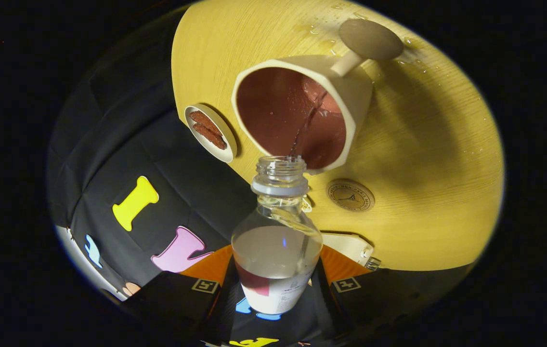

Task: Take the bottle from table, then pour the juice into the cup, finally place the bottle on the coaster

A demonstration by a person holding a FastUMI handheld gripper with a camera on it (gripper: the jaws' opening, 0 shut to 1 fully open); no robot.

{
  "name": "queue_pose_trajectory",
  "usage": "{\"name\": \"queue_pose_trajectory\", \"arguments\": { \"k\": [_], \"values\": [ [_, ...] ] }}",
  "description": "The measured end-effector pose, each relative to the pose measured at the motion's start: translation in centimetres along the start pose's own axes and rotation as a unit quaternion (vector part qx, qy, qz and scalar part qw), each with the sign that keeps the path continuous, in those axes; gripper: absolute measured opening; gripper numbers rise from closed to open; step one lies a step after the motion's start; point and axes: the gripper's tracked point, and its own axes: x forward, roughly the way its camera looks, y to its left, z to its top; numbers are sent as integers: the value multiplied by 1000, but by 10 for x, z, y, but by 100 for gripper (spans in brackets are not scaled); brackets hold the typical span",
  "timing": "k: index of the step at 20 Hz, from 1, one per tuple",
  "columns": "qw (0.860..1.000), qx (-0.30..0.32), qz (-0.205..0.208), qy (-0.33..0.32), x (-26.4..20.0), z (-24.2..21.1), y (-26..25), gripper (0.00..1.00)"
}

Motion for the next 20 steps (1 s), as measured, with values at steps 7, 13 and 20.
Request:
{"name": "queue_pose_trajectory", "arguments": {
  "k": [7, 13, 20],
  "values": [
    [996, 76, 36, 7, -11, 2, 22, 70],
    [993, 110, 44, 18, -23, 0, 32, 71],
    [988, 144, 42, 24, -26, 0, 37, 70]
  ]
}}
